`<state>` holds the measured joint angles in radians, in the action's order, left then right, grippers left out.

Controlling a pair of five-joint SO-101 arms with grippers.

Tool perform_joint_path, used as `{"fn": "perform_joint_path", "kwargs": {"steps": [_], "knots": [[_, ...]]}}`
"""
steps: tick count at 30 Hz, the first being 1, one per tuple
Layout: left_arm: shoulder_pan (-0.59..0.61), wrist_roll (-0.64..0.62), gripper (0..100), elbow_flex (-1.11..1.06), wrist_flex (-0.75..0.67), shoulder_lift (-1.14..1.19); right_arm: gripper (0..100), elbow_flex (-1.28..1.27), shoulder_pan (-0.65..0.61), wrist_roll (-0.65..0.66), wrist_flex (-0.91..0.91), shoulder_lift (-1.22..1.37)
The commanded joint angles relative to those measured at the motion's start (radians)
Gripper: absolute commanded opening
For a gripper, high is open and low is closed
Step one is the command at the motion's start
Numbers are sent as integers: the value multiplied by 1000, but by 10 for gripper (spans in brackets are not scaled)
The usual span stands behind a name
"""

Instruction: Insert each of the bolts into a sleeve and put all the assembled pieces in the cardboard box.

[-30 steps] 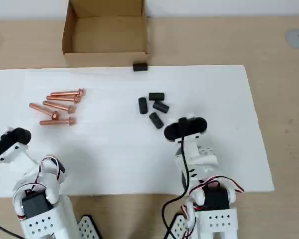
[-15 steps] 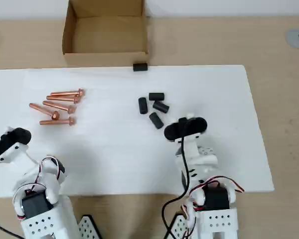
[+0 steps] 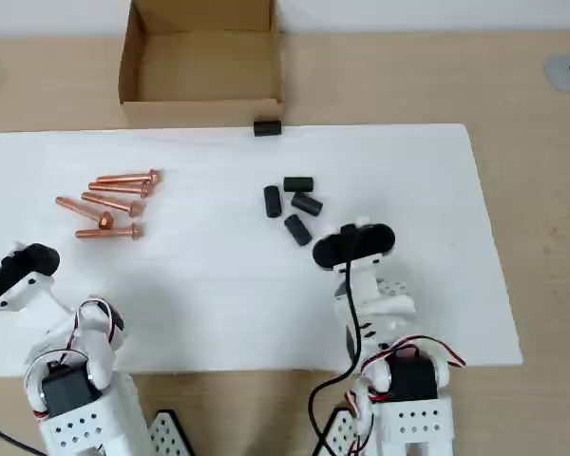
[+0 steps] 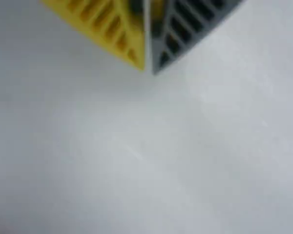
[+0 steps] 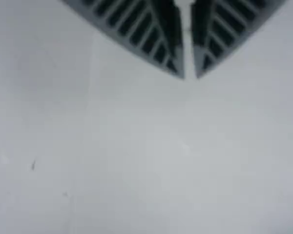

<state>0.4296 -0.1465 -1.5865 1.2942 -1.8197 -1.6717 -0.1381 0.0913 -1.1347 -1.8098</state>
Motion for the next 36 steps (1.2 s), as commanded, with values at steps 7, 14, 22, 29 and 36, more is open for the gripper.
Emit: {"fn": "perform_joint_path", "kwargs": {"steps": [7, 14, 22, 29, 36], "knots": [[-44, -2, 10, 5, -5, -4, 12, 1, 13, -5, 3, -110], [-44, -3, 10, 5, -5, -4, 12, 1, 13, -5, 3, -110], [-48, -3, 10, 5, -8, -4, 12, 1, 5, -6, 5, -110], [-77, 153, 10, 5, -25, -4, 12, -15, -22, -5, 103, -110], [-78, 347, 97, 127, -18, -1, 12, 64, -18, -8, 97, -104]]}}
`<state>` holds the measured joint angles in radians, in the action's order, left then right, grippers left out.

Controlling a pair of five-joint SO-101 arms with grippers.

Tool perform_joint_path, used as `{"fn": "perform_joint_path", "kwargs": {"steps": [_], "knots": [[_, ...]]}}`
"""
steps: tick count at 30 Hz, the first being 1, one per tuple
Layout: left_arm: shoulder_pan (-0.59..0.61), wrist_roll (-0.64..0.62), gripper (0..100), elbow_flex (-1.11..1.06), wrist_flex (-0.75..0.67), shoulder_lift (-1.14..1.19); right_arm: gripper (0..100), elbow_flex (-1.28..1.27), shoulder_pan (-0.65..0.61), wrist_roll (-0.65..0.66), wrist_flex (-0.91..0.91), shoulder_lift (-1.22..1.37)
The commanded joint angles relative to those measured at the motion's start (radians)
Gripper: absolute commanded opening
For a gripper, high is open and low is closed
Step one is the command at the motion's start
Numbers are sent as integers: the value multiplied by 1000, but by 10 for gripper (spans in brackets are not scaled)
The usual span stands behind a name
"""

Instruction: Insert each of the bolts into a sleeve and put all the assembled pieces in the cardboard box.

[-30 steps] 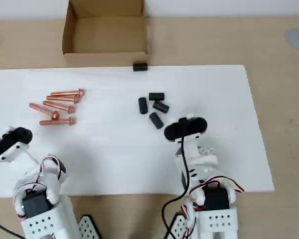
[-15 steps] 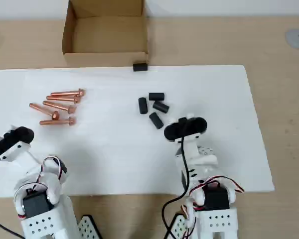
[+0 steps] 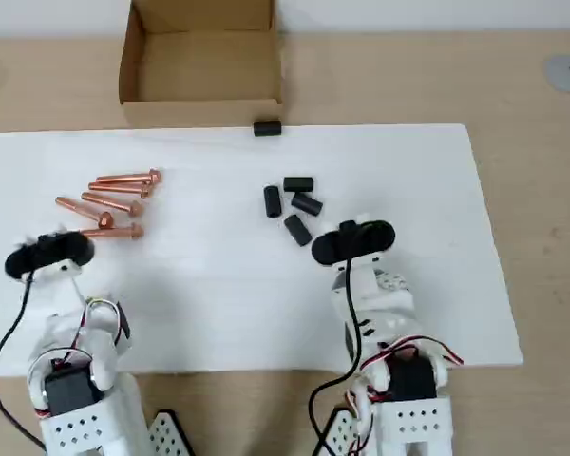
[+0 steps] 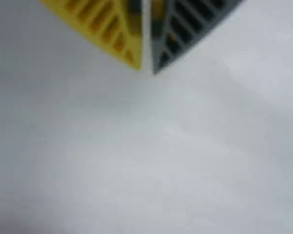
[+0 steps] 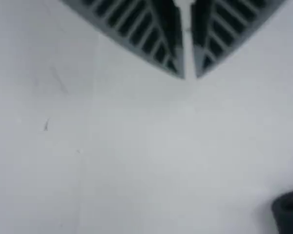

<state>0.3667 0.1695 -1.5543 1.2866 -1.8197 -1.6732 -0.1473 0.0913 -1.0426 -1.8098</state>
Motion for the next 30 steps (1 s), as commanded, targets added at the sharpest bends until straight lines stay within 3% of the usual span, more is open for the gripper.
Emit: {"fn": "perform_joint_path", "kwargs": {"steps": [1, 7, 12, 17, 20, 23, 30], "knots": [[-15, 29, 123, 117, -11, 2, 12, 77, -7, -6, -2, -104], [-14, 28, 102, 315, -11, 216, 12, 288, -5, 55, -37, -1], [-15, 26, 100, 620, 20, 584, 11, 615, -7, 68, -54, 401], [-11, 25, 100, 914, 150, 909, 11, 1124, -13, 37, -322, 908], [-8, -34, 100, 1049, 245, 1072, 11, 1461, -15, 117, -537, 1165], [-15, -74, 101, 1168, 336, 1213, 11, 1733, -41, 115, -629, 1377], [-15, -66, 101, 1254, 407, 1337, 11, 1946, -142, 121, -744, 1661]]}}
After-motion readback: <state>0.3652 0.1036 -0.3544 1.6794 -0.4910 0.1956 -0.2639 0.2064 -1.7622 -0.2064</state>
